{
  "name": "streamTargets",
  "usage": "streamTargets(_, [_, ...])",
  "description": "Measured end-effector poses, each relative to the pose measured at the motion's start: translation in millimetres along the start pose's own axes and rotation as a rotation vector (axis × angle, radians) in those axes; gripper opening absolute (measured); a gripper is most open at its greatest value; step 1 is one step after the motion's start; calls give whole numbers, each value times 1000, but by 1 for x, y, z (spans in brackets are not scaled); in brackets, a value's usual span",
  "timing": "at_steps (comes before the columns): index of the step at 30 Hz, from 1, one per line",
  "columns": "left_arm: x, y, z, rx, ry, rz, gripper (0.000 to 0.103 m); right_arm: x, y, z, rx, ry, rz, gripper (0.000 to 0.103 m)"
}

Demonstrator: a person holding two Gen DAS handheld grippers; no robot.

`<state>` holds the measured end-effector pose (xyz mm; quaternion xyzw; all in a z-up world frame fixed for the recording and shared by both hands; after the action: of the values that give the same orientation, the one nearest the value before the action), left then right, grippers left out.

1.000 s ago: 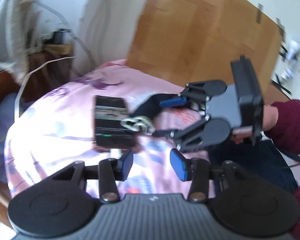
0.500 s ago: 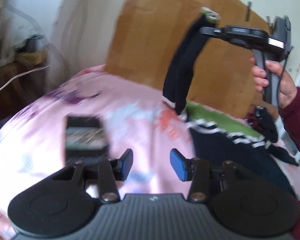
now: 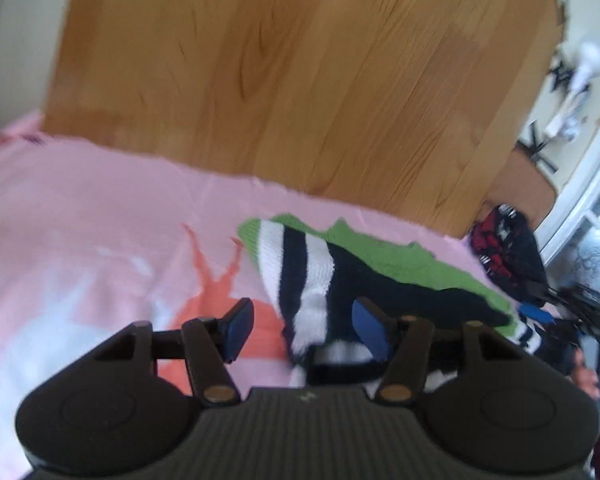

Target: Fold small clothes

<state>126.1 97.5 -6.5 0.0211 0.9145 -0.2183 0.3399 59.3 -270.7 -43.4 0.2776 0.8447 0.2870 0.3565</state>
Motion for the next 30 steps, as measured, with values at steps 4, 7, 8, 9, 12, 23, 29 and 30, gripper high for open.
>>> streamTargets(4, [-12,-5,44,17,63,-22,49,1,-17,-10,10,-36,38,62])
streamTargets(7, [-14,-7,63,-1,80,-22,15,10,-2,10,-10,3,-27,63])
streamTargets(8, [-15,-7,67,-6,76,-29,13,19,-1,19,-11,28,-53,63])
streamTargets(9, [-16,-6,68,-8,61,-40,8,27,5,41,-4,63,-80,62])
streamTargets(12, [-29,-3,55,-14,-24,-68,7,49,13,67,60,153,-187,12])
streamTargets(23, [-21,18,46,-240,-106,-78,23,40,-11,57,149,62,-150,13])
streamTargets(29, [-49,-13,6,-170,-248,-63,25,17,-54,-69,200,-193,-24,22])
streamTargets(30, [-50,-25,10,-144,-247,-37,25,18,-65,-91,236,-227,6,25])
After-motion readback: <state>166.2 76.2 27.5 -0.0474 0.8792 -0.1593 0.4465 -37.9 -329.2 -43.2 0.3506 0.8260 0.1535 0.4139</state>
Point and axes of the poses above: each gripper's, at about its wrist camera, not at the fingertips, and z roughly the way its jaws point, y to its left, x to its underside, the point moved 10 cm from there along z, roughly the way its jaws point, and after that the axes turned 7 degrees about y, right-handed, at the moved point
